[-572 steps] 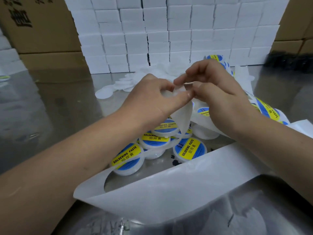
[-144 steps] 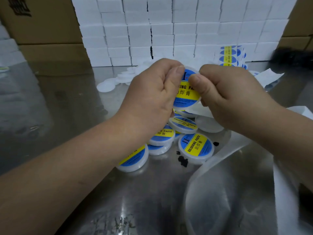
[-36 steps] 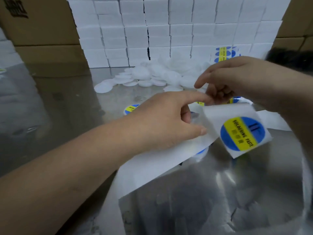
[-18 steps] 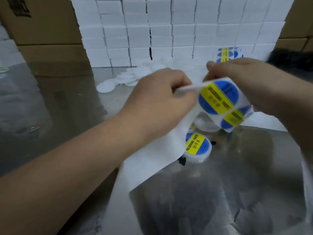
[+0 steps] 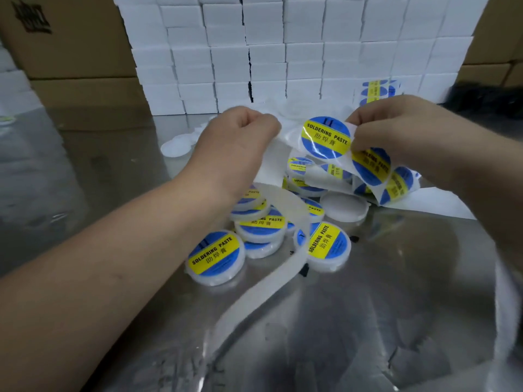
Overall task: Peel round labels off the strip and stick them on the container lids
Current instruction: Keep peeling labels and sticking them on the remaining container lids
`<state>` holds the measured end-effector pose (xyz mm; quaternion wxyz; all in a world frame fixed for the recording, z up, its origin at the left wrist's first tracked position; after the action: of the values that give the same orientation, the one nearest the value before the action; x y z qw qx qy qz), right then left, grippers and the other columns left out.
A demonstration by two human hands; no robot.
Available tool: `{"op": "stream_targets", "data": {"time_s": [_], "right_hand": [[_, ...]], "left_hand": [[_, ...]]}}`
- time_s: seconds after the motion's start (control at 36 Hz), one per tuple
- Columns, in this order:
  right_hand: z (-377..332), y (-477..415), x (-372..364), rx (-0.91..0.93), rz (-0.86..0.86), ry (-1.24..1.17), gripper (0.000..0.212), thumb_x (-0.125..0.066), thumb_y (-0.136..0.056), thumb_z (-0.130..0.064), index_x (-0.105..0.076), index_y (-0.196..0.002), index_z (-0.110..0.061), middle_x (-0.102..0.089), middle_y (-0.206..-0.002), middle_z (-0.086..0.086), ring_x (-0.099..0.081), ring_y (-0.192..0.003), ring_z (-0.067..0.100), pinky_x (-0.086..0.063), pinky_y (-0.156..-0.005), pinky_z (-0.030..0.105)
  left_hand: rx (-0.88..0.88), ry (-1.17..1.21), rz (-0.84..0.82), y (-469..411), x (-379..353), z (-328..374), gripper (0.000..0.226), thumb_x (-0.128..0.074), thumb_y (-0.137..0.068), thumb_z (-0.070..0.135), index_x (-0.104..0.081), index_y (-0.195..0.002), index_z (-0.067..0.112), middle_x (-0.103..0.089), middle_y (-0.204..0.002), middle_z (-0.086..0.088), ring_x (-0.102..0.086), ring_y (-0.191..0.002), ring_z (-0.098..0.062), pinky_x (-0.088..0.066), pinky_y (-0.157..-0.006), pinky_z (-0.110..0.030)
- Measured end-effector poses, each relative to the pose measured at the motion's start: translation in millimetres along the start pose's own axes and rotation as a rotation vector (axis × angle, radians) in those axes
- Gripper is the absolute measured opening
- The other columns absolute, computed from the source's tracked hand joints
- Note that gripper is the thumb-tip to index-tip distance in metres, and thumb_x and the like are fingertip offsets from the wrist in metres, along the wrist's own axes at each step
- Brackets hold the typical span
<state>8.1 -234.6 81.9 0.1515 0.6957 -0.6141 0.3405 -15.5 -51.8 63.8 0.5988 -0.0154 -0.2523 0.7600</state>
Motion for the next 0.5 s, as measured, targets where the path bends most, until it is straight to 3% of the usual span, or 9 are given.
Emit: {"op": "stream_targets", "data": {"time_s": [0.08, 0.17, 0.28, 0.36, 0.42, 0.5], "right_hand": [[5.2, -3.8, -4.3, 0.015, 0.002, 0.088, 0.012, -0.056, -0.080, -0.019, -0.066, -0.073, -0.022, -0.059, -0.056, -0.007, -0.051, -0.058, 0.015, -0.042, -0.056, 0.024], [7.0, -1.5, -10.0, -0.003, -0.095, 0.150, 0.020, -0.054, -0.080, -0.017, -0.069, -0.075, -0.030, -0.059, -0.048, -0.014, -0.051, -0.046, 0.004, -0.038, -0.041, 0.016], [5.9, 0.9, -10.5, 0.013, -0.135, 0.174, 0.035, -0.051, -0.081, -0.017, -0.067, -0.060, -0.040, -0.065, -0.064, -0.003, -0.050, -0.053, 0.007, -0.039, -0.048, 0.020], [3.9, 1.7, -11.0, 0.040, -0.134, 0.185, 0.035, -0.049, -0.082, -0.016, -0.068, -0.063, -0.039, -0.063, -0.061, -0.008, -0.051, -0.054, 0.004, -0.040, -0.048, 0.016], [2.8, 1.9, -11.2, 0.060, -0.126, 0.167, 0.036, -0.047, -0.083, -0.014, -0.068, -0.065, -0.037, -0.060, -0.052, -0.016, -0.052, -0.051, -0.004, -0.035, -0.040, 0.007], [2.2, 1.4, -11.4, 0.089, -0.125, 0.134, 0.040, -0.043, -0.084, -0.011, -0.065, -0.065, -0.039, -0.057, -0.050, -0.028, -0.051, -0.052, -0.015, -0.032, -0.039, 0.002]], "left_hand": [[0.096, -0.002, 0.057, -15.8, 9.0, -6.5, 0.013, -0.049, -0.061, 0.035, -0.053, -0.061, 0.023, -0.061, -0.077, 0.000, -0.052, -0.069, -0.013, -0.034, -0.058, -0.026], [0.191, -0.023, 0.124, -38.8, 20.2, -19.1, 0.014, -0.052, -0.074, 0.027, -0.051, -0.060, 0.022, -0.060, -0.077, 0.000, -0.053, -0.074, -0.017, -0.033, -0.063, -0.028], [0.160, -0.171, 0.095, -69.2, 24.1, -35.6, 0.015, -0.046, -0.084, 0.015, -0.051, -0.069, 0.018, -0.053, -0.083, -0.003, -0.044, -0.073, -0.018, -0.032, -0.051, -0.024], [0.104, -0.337, 0.092, -88.2, 23.5, -49.2, 0.024, -0.042, -0.084, 0.007, -0.058, -0.086, 0.025, -0.055, -0.077, 0.003, -0.044, -0.058, -0.022, -0.031, -0.040, -0.015], [0.099, -0.454, 0.026, -98.5, 19.7, -61.7, 0.030, -0.042, -0.086, 0.007, -0.061, -0.095, 0.029, -0.061, -0.096, 0.006, -0.052, -0.067, -0.013, -0.038, -0.046, -0.014], [0.055, -0.680, -0.147, -112.5, 9.9, -79.7, 0.035, -0.045, -0.088, 0.009, -0.062, -0.114, 0.026, -0.057, -0.124, 0.002, -0.053, -0.095, -0.015, -0.039, -0.071, -0.017]]}}
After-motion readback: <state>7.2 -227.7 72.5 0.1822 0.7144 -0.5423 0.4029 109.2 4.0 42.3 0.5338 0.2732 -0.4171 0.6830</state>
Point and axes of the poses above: each hand's wrist, its own y-axis away from the middle knuckle, its own x-axis out of the back of the hand, z = x × y, the point moved 3 cm from there along -y, towards the middle knuckle
